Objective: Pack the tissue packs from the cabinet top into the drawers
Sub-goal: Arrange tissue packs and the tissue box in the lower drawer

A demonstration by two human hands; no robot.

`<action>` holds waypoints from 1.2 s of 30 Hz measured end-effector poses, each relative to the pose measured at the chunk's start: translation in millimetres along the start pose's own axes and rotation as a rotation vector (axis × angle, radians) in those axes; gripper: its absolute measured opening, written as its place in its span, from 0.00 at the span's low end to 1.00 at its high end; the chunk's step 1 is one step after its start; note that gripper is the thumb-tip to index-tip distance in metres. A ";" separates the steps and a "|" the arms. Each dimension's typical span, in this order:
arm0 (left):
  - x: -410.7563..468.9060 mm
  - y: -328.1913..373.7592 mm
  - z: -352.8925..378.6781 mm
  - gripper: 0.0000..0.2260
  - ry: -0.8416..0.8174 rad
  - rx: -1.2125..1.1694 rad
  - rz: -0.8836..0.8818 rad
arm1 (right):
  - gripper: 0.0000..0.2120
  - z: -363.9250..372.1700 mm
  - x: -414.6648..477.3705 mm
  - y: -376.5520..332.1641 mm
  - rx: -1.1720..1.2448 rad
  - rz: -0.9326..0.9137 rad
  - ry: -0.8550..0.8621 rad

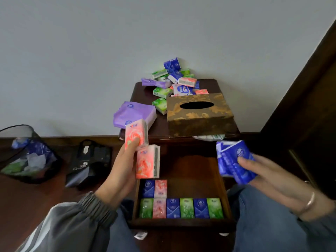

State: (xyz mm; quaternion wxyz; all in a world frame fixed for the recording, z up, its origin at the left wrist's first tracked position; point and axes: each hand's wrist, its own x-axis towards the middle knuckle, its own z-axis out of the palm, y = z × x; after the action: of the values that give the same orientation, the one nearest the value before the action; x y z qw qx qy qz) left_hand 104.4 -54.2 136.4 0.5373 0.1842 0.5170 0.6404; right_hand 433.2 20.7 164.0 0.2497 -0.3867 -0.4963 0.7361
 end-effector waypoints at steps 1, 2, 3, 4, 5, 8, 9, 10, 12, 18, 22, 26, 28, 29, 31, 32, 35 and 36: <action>-8.4 -12.0 -8.3 0.24 0.023 0.004 -0.037 | 0.15 6.6 -4.7 13.3 0.006 0.052 -0.001; -16.5 -23.4 -15.8 0.22 0.041 0.017 -0.065 | 0.16 13.6 -7.4 26.4 -0.006 0.100 -0.005; -23.3 -34.2 -22.5 0.21 0.059 0.023 -0.088 | 0.17 20.7 -7.4 39.0 -0.037 0.146 -0.005; -29.3 -43.7 -27.9 0.20 0.081 0.011 -0.113 | 0.19 26.5 -5.2 50.9 -0.080 0.185 0.007; -34.4 -52.4 -31.8 0.19 0.110 -0.010 -0.137 | 0.22 33.1 -1.9 60.8 -0.112 0.214 0.023; -40.3 -72.0 -40.4 0.18 0.183 -0.033 -0.175 | 0.24 50.8 14.4 83.2 -0.157 0.237 0.059; -40.1 -76.3 -42.6 0.19 0.201 -0.033 -0.177 | 0.24 55.7 20.7 88.9 -0.173 0.241 0.077; -39.0 -79.9 -44.6 0.19 0.215 -0.027 -0.175 | 0.24 58.2 28.4 95.7 -0.188 0.246 0.098; -35.7 -85.7 -48.8 0.19 0.231 -0.010 -0.157 | 0.19 61.4 44.4 108.5 -0.183 0.258 0.127; -15.0 -92.8 -65.7 0.12 0.319 0.010 -0.106 | 0.11 65.6 94.3 146.9 -0.216 0.358 0.140; 3.5 -98.9 -84.2 0.11 0.344 0.041 -0.096 | 0.09 69.4 126.5 167.3 -0.249 0.377 0.165; 16.9 -107.3 -97.9 0.15 0.356 0.020 -0.136 | 0.08 73.2 157.4 186.6 -0.243 0.372 0.212; 23.1 -109.2 -100.7 0.17 0.373 -0.013 -0.142 | 0.08 74.5 173.3 195.2 -0.267 0.356 0.260; 26.1 -109.0 -101.5 0.17 0.382 -0.031 -0.142 | 0.10 74.8 181.1 198.7 -0.293 0.348 0.289; 31.2 -107.2 -100.3 0.17 0.380 -0.053 -0.135 | 0.12 74.5 195.1 207.9 -0.338 0.357 0.323; 33.0 -105.7 -98.8 0.17 0.372 -0.057 -0.130 | 0.12 74.7 200.6 211.9 -0.350 0.372 0.317; 36.6 -101.3 -91.7 0.17 0.365 -0.069 -0.124 | 0.11 73.5 211.3 222.9 -0.427 0.411 0.235; 36.6 -100.2 -89.6 0.18 0.368 -0.070 -0.124 | 0.11 71.2 213.2 228.0 -0.485 0.435 0.196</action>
State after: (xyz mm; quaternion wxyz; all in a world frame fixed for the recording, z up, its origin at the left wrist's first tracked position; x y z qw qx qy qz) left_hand 70.3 -74.9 2.9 0.4783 0.0132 0.5944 0.6463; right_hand 255.9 55.4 -100.2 0.0341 -0.6003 -0.5366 0.5921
